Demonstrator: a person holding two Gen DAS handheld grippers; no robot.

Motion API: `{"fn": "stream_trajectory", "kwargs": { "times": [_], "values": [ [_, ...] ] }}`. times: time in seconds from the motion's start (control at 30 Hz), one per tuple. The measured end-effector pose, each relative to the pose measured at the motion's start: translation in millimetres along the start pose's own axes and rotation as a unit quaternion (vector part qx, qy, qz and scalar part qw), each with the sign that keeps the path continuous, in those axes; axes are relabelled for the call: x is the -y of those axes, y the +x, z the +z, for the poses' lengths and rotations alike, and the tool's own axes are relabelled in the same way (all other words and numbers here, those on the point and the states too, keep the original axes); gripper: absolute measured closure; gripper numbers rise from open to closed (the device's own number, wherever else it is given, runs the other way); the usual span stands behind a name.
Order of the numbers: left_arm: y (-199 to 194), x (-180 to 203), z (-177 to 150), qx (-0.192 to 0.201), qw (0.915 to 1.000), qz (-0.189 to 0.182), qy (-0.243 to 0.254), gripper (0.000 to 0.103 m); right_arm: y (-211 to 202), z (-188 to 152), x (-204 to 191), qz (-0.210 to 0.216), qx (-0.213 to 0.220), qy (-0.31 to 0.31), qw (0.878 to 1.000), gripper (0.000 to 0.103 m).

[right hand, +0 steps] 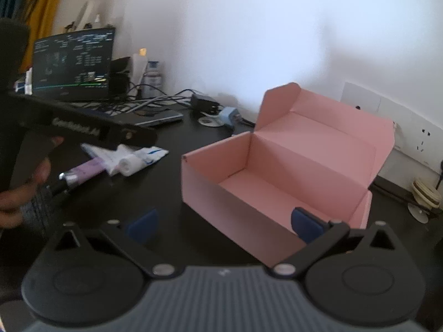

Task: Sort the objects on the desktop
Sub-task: 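Move the left tool toward the clear plastic bag beside the white tube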

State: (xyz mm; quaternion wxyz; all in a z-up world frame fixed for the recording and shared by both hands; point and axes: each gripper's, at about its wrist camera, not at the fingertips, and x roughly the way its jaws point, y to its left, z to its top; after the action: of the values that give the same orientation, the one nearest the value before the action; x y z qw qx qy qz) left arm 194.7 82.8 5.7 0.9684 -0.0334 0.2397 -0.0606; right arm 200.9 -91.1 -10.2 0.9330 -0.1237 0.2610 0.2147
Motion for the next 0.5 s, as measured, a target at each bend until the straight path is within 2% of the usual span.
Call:
{"fn": "stream_trajectory", "kwargs": {
  "times": [0.3,0.5],
  "values": [
    [1.8,19.2,0.7,0.01,0.9988,-0.041,0.027,0.0,-14.7,-8.2,0.4,0.037,0.005,-0.029,0.999,0.001],
    [18.4,29.0,-1.1,-0.013,0.9985,-0.022,0.048,0.0,-21.0,-11.9,-0.5,0.052,0.011,-0.037,0.998,0.001]
  ]
}}
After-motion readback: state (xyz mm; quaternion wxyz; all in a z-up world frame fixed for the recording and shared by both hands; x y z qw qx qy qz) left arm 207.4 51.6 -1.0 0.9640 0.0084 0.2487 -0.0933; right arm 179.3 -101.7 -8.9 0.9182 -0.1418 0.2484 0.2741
